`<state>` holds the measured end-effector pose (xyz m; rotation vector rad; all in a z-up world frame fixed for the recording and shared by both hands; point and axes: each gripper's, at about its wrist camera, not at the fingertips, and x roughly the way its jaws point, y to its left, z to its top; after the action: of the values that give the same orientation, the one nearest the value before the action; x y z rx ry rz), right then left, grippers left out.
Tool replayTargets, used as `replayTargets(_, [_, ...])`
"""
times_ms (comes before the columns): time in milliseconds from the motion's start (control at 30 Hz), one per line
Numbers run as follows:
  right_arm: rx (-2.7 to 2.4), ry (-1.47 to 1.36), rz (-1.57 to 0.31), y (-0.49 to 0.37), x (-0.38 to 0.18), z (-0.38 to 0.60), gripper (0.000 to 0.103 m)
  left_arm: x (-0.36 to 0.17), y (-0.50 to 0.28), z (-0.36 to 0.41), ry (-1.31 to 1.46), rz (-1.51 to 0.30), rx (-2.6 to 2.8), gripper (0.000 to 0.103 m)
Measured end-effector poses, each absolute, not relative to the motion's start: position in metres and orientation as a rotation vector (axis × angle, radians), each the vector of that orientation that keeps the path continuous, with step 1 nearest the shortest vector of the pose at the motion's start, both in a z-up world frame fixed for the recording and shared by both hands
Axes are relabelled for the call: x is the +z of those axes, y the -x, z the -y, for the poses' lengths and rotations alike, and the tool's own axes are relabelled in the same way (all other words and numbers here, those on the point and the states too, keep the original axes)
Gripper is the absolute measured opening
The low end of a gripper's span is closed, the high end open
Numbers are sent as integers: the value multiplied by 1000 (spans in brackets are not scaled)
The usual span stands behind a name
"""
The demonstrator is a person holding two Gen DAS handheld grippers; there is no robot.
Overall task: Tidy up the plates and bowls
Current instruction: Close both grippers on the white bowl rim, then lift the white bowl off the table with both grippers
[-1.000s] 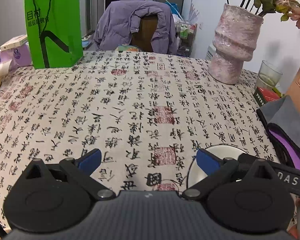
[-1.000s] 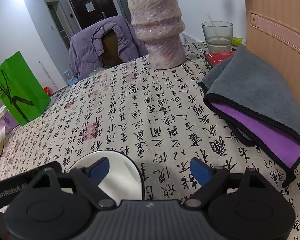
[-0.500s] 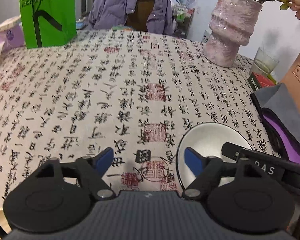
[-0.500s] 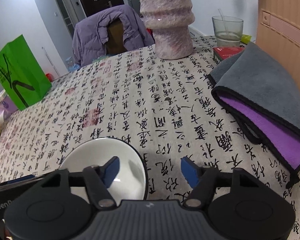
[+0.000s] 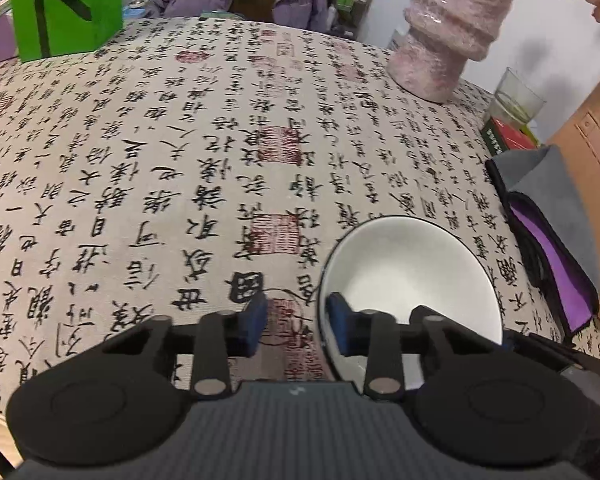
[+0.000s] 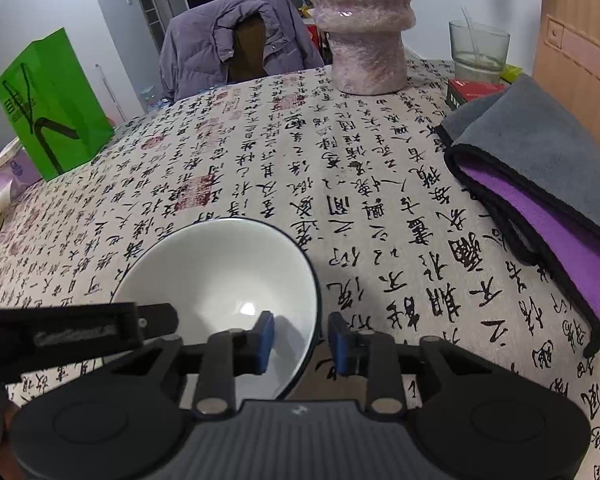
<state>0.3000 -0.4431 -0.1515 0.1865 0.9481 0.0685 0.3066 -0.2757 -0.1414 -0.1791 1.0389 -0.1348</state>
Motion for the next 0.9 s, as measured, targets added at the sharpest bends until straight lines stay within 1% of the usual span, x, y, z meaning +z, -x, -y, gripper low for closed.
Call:
replayTargets(33, [61,-185,-943,-299,-151,442,20,-142,-306,277,174,-1041,-136,30])
replayTargets(67, [56,-184,-937,-298,-151,442,19,-142,-307,279,177,-1041,-144,24])
replayTargets(100, [51,-186,-930,-296,-150,441,19,-143,-306,280,182,-1041,-151,21])
replayTargets(133, [47,-191,-924,-295,-150,441,18,-143,-306,280,181,-1041,-148,21])
replayTargets(200, [45,-204,-914,-292,-150,442,16,-143,-304,285,170,-1034,-153,14])
replayTargets(900, [50,-318,-880,-283,-156,450,15,-144,-290,292,53,-934,-176,14])
